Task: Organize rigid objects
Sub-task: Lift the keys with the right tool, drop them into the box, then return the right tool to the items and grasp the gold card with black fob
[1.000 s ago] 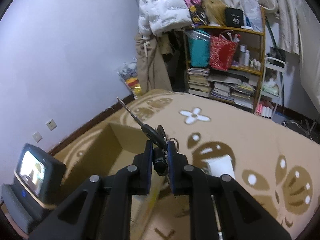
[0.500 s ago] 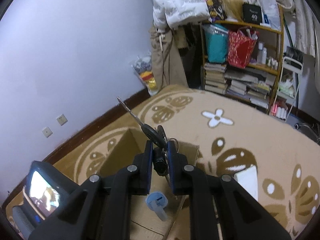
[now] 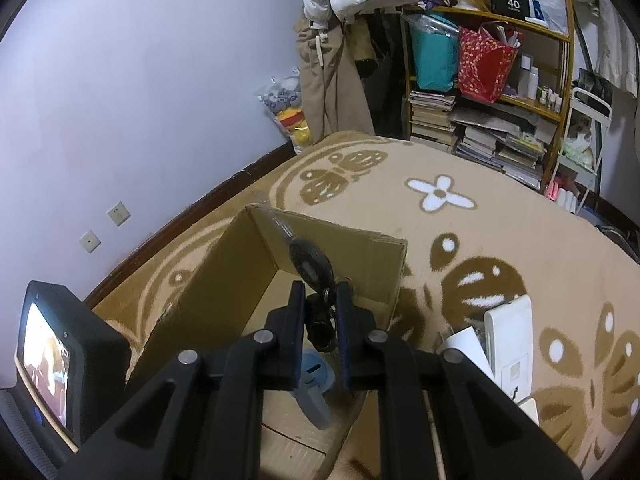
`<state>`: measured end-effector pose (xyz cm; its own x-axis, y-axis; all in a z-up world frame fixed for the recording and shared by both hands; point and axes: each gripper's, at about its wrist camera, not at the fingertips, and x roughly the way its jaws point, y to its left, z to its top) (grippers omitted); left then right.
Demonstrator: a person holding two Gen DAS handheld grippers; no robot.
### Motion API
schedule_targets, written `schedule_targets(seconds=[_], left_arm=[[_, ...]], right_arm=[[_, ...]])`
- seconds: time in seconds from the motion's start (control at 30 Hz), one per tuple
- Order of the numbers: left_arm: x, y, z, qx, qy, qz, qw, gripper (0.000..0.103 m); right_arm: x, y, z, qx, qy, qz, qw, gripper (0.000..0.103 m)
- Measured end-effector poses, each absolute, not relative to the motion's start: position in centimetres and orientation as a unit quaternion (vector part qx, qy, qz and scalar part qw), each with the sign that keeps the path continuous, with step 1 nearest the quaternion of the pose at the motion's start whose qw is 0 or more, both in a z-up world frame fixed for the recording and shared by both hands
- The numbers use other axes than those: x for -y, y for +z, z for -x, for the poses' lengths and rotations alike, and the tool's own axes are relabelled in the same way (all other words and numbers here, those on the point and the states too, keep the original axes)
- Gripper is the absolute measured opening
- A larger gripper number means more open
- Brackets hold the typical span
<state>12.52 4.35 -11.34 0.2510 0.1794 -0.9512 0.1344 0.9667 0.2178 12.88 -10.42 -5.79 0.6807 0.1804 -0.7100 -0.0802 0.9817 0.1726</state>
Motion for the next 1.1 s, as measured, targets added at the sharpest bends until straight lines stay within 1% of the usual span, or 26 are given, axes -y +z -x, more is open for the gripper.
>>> schedule_targets(seconds=[0.13, 0.27, 0.3, 0.33, 0.37, 0.4, 0.43, 0.47, 0.6, 0.67, 0.73, 0.8, 1.1], left_arm=[[-4.4, -11.3, -12.5, -0.611, 0.014, -0.129, 0.781, 0.019], [-4.4, -11.3, -12.5, -0.611, 0.015, -0.129, 0.781, 0.019], [-4.4, -11.3, -12.5, -0.611, 0.015, -0.129, 0.781, 0.019], [-4.4, -11.3, -12.5, -0.611, 0.015, -0.129, 0.781, 0.019], [-4.4, -11.3, -12.5, -0.611, 0.015, -0.130, 0.781, 0.019], [-4.4, -11.3, -12.5, -0.611, 0.015, -0.130, 0.781, 0.019], [-4.4, -11.3, -12.5, -0.611, 0.015, -0.130, 0.781, 0.019], [-4.4, -11.3, -12.5, -0.611, 0.015, -0.131, 0.781, 0.019], [-4.3, -11.3, -12.5, -0.610, 0.015, -0.132, 0.781, 0.019], [-4.3, -11.4, -12.5, -0.611, 0.015, -0.131, 0.781, 0.019], [-4.3, -11.4, -12.6, -0.611, 0.015, -0.131, 0.781, 0.019], [-4.3, -11.4, -12.6, -0.611, 0.016, -0.131, 0.781, 0.019], [-4.3, -11.3, -12.5, -0.610, 0.017, -0.133, 0.781, 0.020]], right_arm=[[10.8, -5.2, -12.5, -0.384, 0.078, -0.078, 0.917, 0.016], [11.3, -4.5, -11.7, -0.375, 0.069, -0.069, 0.922, 0.018], [11.4, -4.4, -11.6, -0.375, 0.067, -0.066, 0.922, 0.022], [11.7, -4.3, -11.3, -0.373, 0.063, -0.064, 0.923, 0.030], [11.9, -4.2, -11.1, -0.371, 0.062, -0.064, 0.924, 0.035], [12.3, -4.0, -10.8, -0.369, 0.061, -0.065, 0.925, 0.044], [12.7, -4.0, -10.6, -0.366, 0.057, -0.066, 0.926, 0.048], [13.1, -4.0, -10.4, -0.367, 0.052, -0.067, 0.926, 0.049], [14.7, -4.2, -9.7, -0.369, 0.034, -0.079, 0.926, 0.066], [15.7, -4.4, -9.1, -0.365, 0.016, -0.090, 0.927, 0.072], [16.6, -5.0, -8.7, -0.368, 0.009, -0.103, 0.924, 0.089], [17.4, -5.5, -8.5, -0.372, 0.000, -0.109, 0.922, 0.095], [18.9, -9.1, -7.8, -0.404, -0.022, -0.108, 0.908, 0.095]])
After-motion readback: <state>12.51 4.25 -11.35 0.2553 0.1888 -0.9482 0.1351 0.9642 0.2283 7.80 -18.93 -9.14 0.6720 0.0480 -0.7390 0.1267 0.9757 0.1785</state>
